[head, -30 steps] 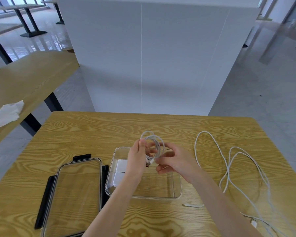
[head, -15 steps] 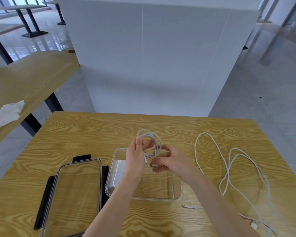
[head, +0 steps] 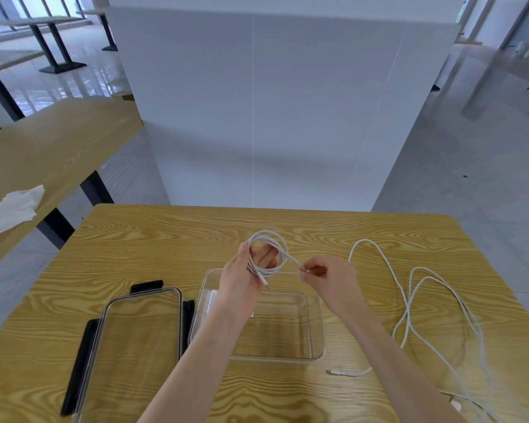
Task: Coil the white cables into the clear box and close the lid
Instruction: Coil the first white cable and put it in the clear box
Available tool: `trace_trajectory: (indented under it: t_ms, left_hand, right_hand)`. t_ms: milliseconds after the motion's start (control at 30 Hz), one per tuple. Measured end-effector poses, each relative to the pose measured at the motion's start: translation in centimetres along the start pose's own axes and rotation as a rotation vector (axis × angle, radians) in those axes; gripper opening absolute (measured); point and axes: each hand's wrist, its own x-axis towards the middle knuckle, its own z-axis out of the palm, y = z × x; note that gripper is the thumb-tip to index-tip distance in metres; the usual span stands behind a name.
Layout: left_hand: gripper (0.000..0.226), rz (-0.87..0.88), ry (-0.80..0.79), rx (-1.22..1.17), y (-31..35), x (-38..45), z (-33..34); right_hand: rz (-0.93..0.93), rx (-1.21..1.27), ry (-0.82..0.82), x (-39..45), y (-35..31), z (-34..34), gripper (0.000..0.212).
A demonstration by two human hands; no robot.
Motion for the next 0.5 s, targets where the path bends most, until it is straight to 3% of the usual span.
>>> trace_trajectory:
  t_ms: [100,200,400,500]
  left_hand:
    - [0.034,-0.008,-0.028,-0.049,-0.9,-0.3,0.2]
    - [0.035,0.058,0.017,0.136,-2.0,-0.5,0.4]
    - [0.034,0.175,0.170,0.484,-2.6,-0.5,0.4]
    - [0.035,0.199,0.160,0.525,-2.9,-0.3,0.2]
  right_hand:
    - [0.114,0.261,0.088,-0.4,-0.5,1.3,0.011]
    - [0.266,0.677,0.091,-0.7,-1.4,2.2,0.009]
    - [0.437,1.112,-0.083,-0.8,-2.6,2.2,0.022]
    - [0.449,1.212,-0.148,-0.9,-3.0,2.1,0.008]
